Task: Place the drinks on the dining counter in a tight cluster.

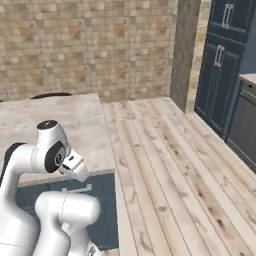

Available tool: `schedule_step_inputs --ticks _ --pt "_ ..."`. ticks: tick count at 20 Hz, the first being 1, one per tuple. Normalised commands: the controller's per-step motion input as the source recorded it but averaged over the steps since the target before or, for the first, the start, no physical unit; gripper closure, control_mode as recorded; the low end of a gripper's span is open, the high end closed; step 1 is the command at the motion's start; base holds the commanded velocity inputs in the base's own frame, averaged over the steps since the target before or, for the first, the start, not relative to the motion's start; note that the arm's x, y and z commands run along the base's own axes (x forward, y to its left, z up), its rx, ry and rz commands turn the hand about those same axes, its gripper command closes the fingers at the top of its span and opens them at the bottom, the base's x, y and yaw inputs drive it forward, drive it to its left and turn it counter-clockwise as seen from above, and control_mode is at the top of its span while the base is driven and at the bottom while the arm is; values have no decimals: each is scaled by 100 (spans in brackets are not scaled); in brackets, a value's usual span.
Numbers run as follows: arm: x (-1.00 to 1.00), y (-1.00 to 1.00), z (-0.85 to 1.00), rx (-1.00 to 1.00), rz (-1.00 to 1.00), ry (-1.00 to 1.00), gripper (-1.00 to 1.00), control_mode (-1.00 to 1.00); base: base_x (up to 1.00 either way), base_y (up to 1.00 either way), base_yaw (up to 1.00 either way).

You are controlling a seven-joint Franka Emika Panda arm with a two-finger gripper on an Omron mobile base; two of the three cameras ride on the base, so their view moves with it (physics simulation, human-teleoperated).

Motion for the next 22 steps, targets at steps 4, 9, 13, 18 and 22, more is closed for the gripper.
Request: schedule_step_inputs --ticks 4,9,13,18,22 --pt "0 0 0 0 0 0 -100 100 0 8 -96" --pt "0 0 0 0 0 0 -100 100 0 7 -98" --pt "0 0 0 0 0 0 -100 100 0 7 -99" --pt "0 0 0 0 0 0 -100 100 0 4 -99" --pt "0 0 0 0 0 0 -100 100 0 0 -98"
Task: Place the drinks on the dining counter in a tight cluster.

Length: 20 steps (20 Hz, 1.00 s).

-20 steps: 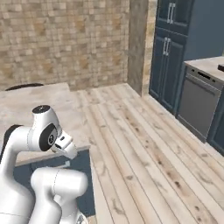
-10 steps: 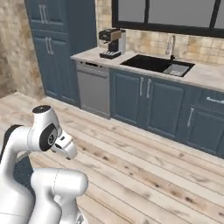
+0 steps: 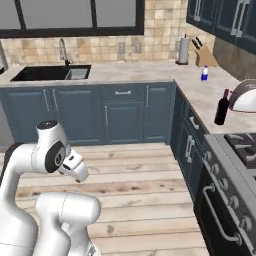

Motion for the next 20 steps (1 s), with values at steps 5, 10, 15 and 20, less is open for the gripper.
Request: schedule_step_inputs --ticks 5,10,15,20 --pt "0 0 0 0 0 0 -100 100 46 12 -55" --pt "0 0 0 0 0 0 -100 100 87 16 -12" --pt "0 0 0 0 0 0 -100 100 84 14 -16" --pt "0 0 0 0 0 0 -100 100 56 9 -45"
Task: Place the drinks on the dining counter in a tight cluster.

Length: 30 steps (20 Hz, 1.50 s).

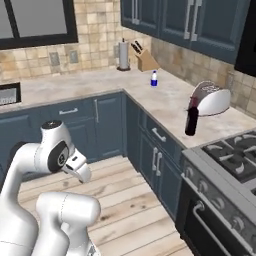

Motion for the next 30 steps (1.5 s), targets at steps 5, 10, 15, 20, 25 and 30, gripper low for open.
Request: schedule_step_inputs --ticks 5,10,15,20,25,30 --pt "0 0 0 0 0 0 -100 100 56 8 -45" --pt "0 0 0 0 0 0 -100 100 71 3 -28" --pt "0 0 0 0 0 0 -100 100 67 3 -32" --pt "0 0 0 0 0 0 -100 100 63 4 -36" --pt "0 0 0 0 0 0 -100 100 69 10 -32" --pt "0 0 0 0 0 0 -100 100 74 25 -26"
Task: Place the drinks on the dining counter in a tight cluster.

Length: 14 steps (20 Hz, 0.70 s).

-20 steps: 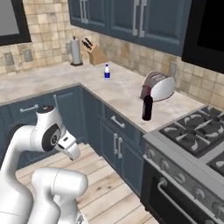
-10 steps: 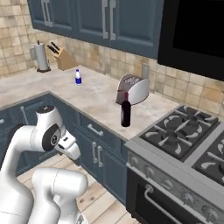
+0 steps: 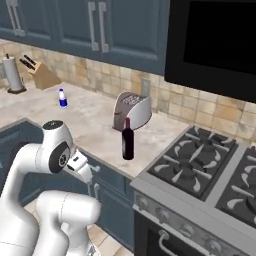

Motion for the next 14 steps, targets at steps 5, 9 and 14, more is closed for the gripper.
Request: schedule_step_inputs --ticks 5,9,14 --pt "0 0 0 0 0 0 -100 100 66 25 -35" --pt "0 0 0 0 0 0 -100 100 52 29 -49" --pt "0 0 0 0 0 0 -100 100 63 28 -38"
